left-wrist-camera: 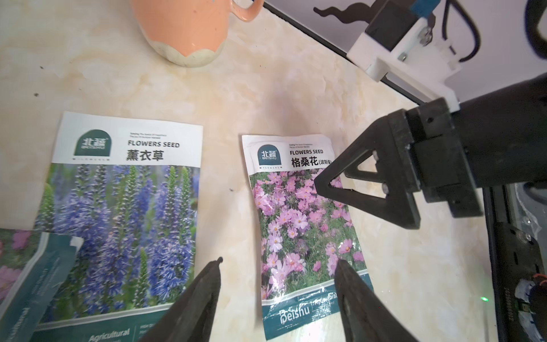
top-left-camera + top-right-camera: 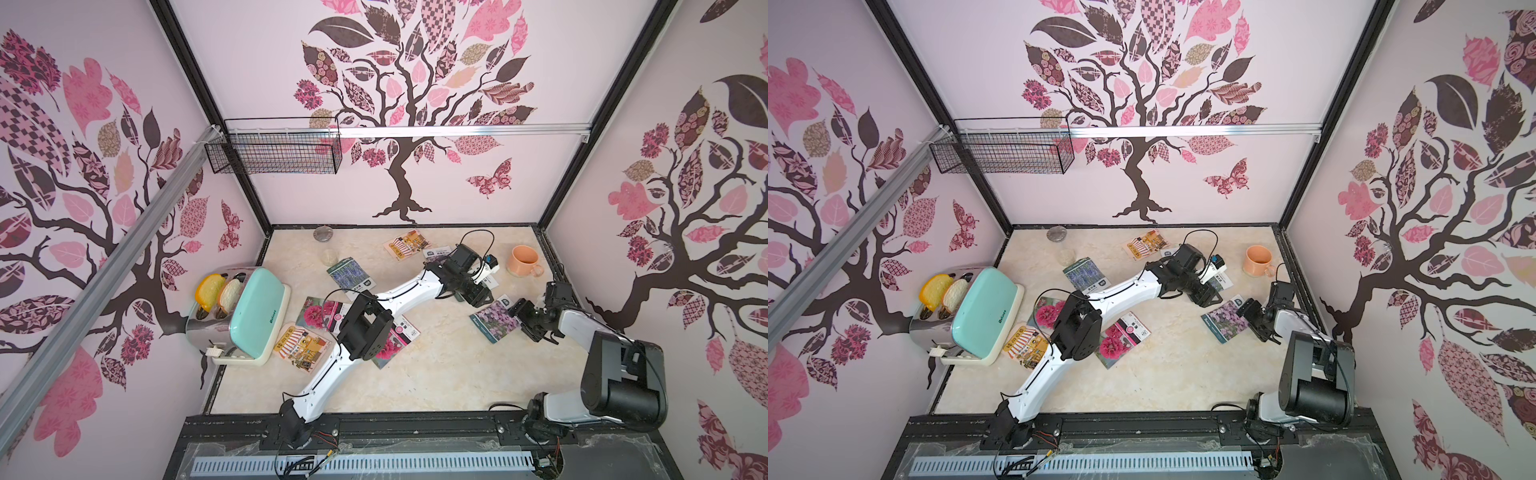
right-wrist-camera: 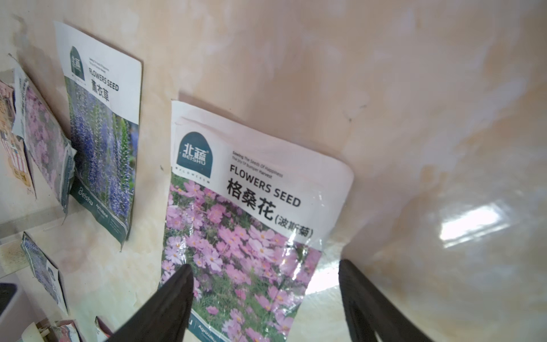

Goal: Arrange the seed packets in a row
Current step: Adjust the seed packet at the center of the board.

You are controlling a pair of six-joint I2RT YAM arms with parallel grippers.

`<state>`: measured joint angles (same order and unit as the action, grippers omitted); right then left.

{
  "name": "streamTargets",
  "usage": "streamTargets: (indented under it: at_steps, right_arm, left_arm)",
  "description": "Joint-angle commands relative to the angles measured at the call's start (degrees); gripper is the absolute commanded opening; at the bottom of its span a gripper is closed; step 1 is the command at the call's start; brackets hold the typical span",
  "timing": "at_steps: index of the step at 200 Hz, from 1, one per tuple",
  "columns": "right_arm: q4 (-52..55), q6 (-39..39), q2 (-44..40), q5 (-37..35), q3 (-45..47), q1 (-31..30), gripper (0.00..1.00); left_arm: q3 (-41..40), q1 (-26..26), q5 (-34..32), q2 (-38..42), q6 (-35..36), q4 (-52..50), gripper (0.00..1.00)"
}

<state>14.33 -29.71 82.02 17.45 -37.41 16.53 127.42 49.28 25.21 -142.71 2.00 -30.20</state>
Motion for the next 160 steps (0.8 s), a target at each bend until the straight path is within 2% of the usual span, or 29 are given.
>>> streamTargets:
  at_steps: [1,47,92,160]
  right_arm:
    - [4.83,0.61,0.19,-2.67,1.67,0.74,0.79]
    - [4.68,-0.23,-2.17,-1.65,3.47,0.74,0.77]
    - [3.2,-1.02,-0.09,0.02,4.45,0.69,0.75]
    - [1.95,-2.3,3.02,-2.28,3.35,0.71,0.67]
  left_arm:
    - [2.58,0.03,1.87,-4.01,0.72,-3.16,0.64]
    - [9.38,0.23,3.37,-9.08,0.9,-8.02,0.63]
    - [7.96,0.72,5.0,-9.12,1.23,-10.78,0.61]
    - [7.02,2.17,8.06,-9.39,2.28,-15.65,0.56]
